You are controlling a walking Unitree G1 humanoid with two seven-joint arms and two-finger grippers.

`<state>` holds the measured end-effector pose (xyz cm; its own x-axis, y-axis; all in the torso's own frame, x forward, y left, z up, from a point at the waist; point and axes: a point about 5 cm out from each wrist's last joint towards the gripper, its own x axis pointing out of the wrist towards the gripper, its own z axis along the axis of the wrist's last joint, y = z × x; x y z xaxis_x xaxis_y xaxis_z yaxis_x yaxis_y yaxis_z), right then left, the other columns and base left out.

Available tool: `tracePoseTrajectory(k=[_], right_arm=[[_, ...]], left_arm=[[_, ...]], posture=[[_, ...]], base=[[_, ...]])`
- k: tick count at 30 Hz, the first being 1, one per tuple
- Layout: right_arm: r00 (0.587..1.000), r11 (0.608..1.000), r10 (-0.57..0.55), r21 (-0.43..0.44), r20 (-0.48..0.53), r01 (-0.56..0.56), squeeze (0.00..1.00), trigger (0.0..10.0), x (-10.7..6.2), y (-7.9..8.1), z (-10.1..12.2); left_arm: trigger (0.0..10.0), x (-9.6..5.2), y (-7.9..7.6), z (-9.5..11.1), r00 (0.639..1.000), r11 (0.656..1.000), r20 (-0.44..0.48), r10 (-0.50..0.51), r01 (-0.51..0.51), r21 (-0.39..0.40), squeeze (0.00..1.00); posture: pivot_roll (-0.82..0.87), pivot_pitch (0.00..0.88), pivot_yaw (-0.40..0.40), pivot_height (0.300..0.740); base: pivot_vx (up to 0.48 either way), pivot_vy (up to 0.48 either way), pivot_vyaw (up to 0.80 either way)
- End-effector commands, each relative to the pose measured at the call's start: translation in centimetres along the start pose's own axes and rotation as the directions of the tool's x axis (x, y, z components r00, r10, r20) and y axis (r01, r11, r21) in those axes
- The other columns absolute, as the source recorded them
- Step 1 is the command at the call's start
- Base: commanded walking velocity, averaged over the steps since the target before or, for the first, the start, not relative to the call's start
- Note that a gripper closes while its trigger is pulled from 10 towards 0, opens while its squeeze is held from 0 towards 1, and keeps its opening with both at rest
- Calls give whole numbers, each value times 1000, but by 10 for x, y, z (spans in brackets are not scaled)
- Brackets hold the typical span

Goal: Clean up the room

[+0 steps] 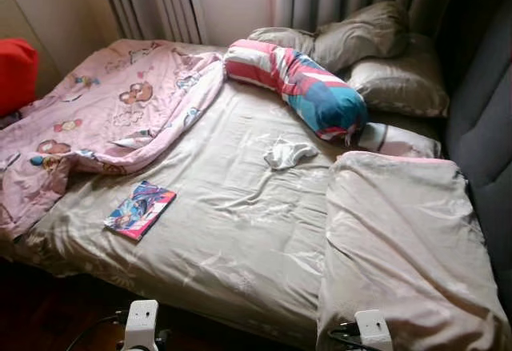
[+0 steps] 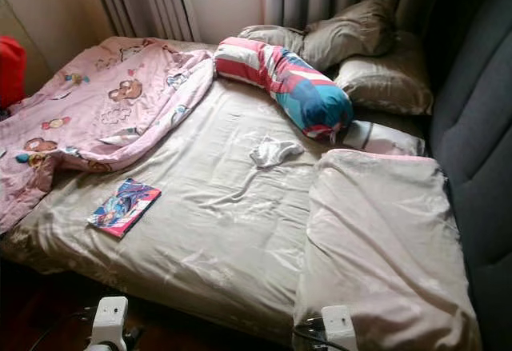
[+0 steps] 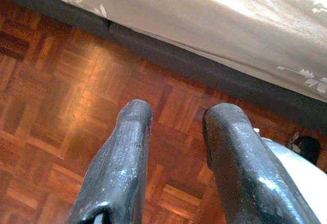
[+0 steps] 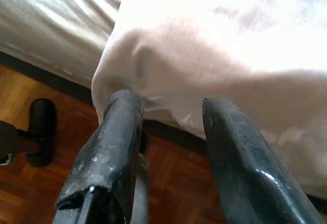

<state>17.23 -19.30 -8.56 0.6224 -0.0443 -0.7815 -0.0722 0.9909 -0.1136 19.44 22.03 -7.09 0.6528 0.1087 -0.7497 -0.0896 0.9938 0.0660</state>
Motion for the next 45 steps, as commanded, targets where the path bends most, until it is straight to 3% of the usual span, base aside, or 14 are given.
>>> tracePoseTrajectory(k=[1,12,23,45], right_arm=[[1000,1000,8,-11,-6,-8,0,10000,0,0,0],[999,999,40,-31,-26,-41,0,10000,0,8,-3],[999,1000,-3,20,-51,4,0,10000,-2,4,-11],[998,1000,-5,18,-64,7,0,10000,-2,9,-12]], left_arm=[[10000,-2,-2,-13,999,1000,-54,2,-2,7,0],[10000,-5,1,-24,996,1000,-94,12,-12,-2,0],[10000,-3,2,-16,997,1000,-73,2,0,29,0],[10000,-4,3,-17,997,1000,-73,2,0,31,0]], posture=[[-84,79,9,740],[-64,97,11,740],[-66,107,37,740],[-51,112,35,740]], base=[[0,274,0],[0,271,0],[0,366,0],[0,394,0]])
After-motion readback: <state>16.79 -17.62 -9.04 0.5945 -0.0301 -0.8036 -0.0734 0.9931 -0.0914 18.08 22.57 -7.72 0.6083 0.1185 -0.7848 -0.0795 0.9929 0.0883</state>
